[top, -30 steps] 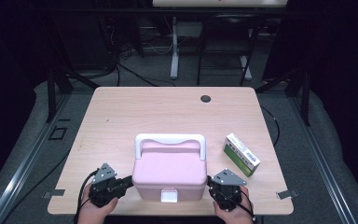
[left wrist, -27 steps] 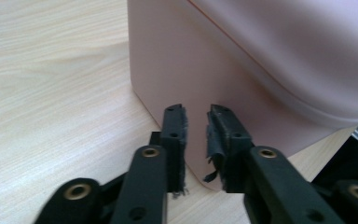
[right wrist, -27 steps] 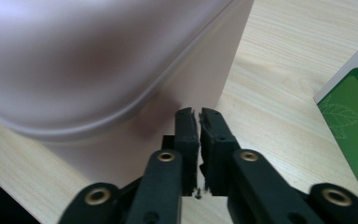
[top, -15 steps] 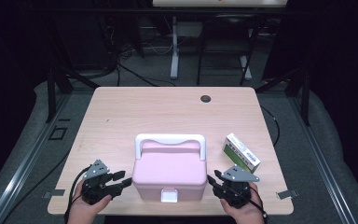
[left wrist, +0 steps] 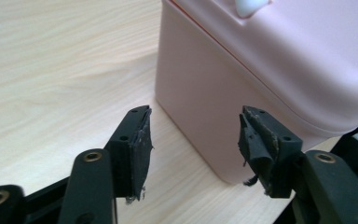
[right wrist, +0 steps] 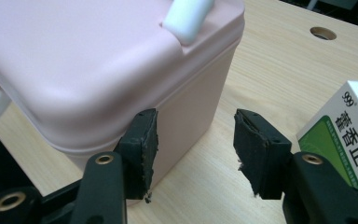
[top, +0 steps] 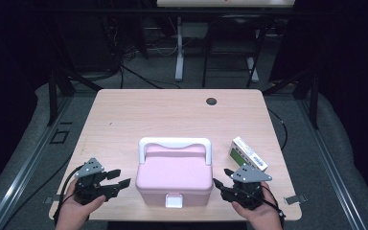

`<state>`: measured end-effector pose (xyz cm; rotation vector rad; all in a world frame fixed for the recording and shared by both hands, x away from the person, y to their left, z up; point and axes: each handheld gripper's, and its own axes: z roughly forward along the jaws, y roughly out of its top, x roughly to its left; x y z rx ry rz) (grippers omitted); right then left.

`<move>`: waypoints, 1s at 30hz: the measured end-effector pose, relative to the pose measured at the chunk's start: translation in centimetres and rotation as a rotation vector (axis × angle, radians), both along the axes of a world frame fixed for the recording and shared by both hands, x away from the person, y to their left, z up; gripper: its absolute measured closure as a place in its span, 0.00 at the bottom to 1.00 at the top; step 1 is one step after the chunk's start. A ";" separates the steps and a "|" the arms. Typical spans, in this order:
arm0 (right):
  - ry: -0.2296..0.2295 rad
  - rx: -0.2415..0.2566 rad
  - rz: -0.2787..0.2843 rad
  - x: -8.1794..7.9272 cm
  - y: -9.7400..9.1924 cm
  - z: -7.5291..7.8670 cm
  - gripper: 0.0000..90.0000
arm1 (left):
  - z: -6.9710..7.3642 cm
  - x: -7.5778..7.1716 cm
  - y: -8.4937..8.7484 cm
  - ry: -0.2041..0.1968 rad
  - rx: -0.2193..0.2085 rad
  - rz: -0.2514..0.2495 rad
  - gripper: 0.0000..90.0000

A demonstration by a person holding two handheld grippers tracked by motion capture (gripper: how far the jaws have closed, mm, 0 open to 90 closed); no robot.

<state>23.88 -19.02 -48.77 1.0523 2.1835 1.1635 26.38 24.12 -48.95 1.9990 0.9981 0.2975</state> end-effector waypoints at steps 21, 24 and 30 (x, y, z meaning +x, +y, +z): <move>0.062 -0.044 0.096 1.4 -0.5 4.2 0.25 | 4.2 0.8 -0.6 -0.003 0.010 -0.078 0.19; 0.067 -0.014 0.108 1.8 -0.6 5.1 0.22 | 5.1 1.0 -1.0 -0.005 -0.012 -0.108 0.18; 0.087 0.026 0.129 2.3 0.0 6.5 0.16 | 6.3 1.6 -1.9 -0.014 -0.025 -0.140 0.15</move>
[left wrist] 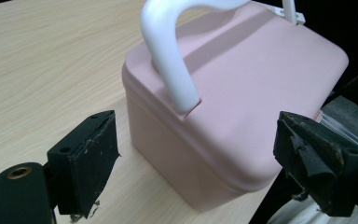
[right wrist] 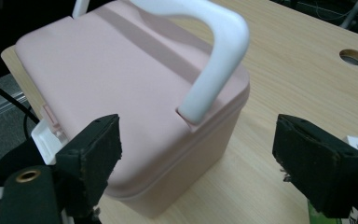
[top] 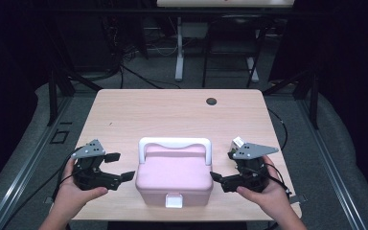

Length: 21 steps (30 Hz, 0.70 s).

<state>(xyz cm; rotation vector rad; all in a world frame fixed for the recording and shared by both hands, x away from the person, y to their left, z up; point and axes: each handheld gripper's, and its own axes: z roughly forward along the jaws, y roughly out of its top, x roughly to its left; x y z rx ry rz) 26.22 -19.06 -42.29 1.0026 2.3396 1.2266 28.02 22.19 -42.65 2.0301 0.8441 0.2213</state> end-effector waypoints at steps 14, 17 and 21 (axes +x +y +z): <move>0.035 0.005 0.036 2.4 2.1 -0.7 0.11 | -0.1 2.2 -1.9 0.005 -0.026 0.013 0.28; 0.026 0.010 0.016 2.9 2.2 -0.9 0.17 | -0.4 2.5 -2.3 0.009 -0.029 0.012 0.33; 0.014 0.014 -0.007 3.3 2.2 -1.3 0.30 | -0.7 3.0 -2.7 0.014 -0.026 0.012 0.41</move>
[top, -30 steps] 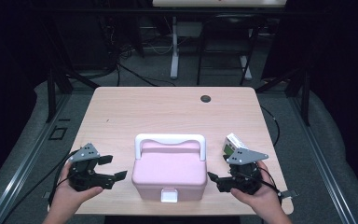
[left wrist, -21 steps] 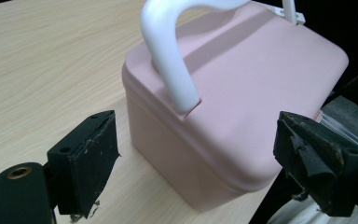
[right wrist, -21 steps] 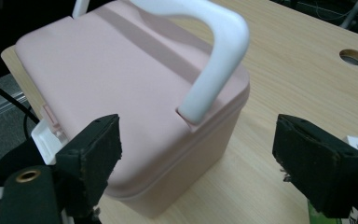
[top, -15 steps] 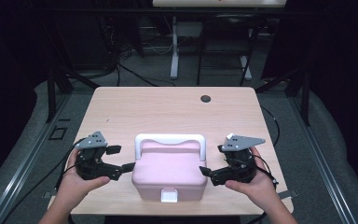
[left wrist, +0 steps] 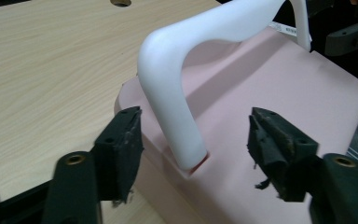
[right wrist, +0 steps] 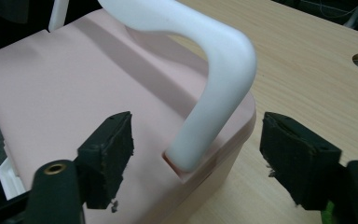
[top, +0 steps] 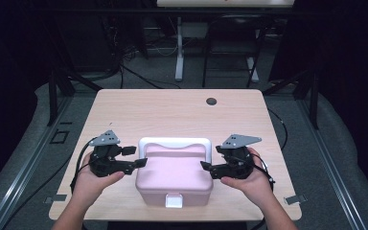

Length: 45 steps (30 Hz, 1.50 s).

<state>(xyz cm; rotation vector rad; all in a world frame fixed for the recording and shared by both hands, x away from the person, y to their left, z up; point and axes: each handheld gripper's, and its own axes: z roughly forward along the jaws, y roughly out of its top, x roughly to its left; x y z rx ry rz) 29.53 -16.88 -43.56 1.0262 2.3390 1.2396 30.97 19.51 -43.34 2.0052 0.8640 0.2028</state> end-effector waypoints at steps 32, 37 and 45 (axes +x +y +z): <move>-0.002 0.112 -0.011 0.3 -0.4 -0.8 0.75 | -0.4 0.2 -0.3 -0.044 0.002 0.035 0.75; -0.019 0.104 -0.004 -0.2 -0.4 -0.4 0.79 | 0.0 -0.2 -0.2 -0.047 -0.005 0.030 0.78; -0.029 0.109 0.004 -0.7 -0.5 -0.2 0.81 | 0.2 -0.7 0.0 -0.061 -0.004 0.024 0.81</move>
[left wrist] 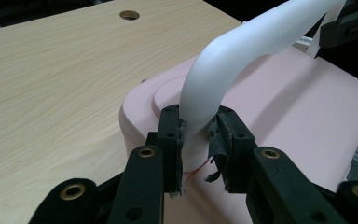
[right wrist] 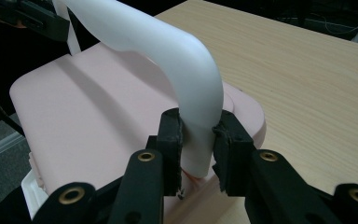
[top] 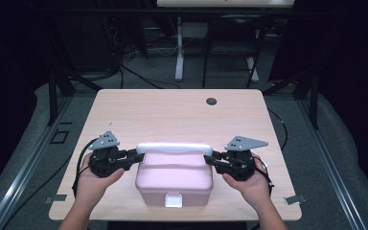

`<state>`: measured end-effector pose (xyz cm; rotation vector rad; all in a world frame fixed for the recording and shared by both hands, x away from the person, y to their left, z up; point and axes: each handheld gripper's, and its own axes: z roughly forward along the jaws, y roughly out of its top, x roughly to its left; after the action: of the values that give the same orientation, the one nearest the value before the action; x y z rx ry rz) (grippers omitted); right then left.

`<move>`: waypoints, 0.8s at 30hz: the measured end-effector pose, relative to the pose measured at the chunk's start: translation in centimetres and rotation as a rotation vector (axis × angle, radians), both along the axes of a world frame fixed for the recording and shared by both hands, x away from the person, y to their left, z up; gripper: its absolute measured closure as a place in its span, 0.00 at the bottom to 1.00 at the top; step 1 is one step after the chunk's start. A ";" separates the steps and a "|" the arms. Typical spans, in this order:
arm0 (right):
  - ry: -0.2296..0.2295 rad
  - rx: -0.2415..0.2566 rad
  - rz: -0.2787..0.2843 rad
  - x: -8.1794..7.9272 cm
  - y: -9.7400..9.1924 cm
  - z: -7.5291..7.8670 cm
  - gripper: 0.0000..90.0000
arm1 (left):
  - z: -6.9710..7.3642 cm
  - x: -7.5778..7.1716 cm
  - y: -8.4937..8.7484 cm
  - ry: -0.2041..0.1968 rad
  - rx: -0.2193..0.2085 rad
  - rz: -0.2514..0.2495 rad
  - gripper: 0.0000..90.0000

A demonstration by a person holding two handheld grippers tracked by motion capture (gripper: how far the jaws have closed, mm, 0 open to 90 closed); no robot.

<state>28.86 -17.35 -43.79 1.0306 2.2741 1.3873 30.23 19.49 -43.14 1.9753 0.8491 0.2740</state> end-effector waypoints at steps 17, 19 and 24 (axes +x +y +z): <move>-0.001 0.026 -0.008 0.7 -0.1 1.8 0.82 | 1.5 0.5 0.1 -0.021 -0.031 0.012 0.82; 0.007 0.040 -0.010 0.9 -0.2 2.0 0.82 | 1.9 0.6 0.1 -0.020 -0.025 0.010 0.82; 0.014 0.058 -0.015 1.1 -0.2 2.2 0.82 | 2.4 0.9 0.1 -0.008 -0.022 0.011 0.82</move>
<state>29.98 -17.56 -41.57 1.0764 2.2429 1.4524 31.14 19.62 -40.76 1.9486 0.8550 0.2778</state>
